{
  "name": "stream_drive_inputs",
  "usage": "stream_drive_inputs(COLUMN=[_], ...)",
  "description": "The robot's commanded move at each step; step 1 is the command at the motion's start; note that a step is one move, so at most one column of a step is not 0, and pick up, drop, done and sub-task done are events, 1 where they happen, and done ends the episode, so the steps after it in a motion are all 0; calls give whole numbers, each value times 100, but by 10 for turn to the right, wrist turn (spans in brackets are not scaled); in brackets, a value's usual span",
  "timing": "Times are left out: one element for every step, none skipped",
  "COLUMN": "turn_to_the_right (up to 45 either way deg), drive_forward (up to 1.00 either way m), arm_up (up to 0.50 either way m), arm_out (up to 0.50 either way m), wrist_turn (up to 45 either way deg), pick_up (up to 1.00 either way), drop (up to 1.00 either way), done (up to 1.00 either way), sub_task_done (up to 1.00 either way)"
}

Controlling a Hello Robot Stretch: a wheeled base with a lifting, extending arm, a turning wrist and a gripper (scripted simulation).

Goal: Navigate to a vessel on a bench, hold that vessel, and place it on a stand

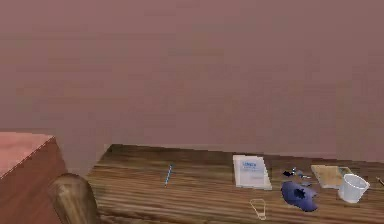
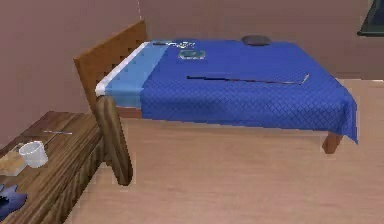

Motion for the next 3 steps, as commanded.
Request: stream_drive_inputs(turn_to_the_right=[-390, 450, 450], drive_forward=[0, 0, 0], arm_up=[0, 0, 0], arm_out=[0, 0, 0], wrist_turn=[0, 0, 0], pick_up=[0, 0, 0], drop=[0, 0, 0], done=[0, 0, 0], sub_task_done=[0, 0, 0])
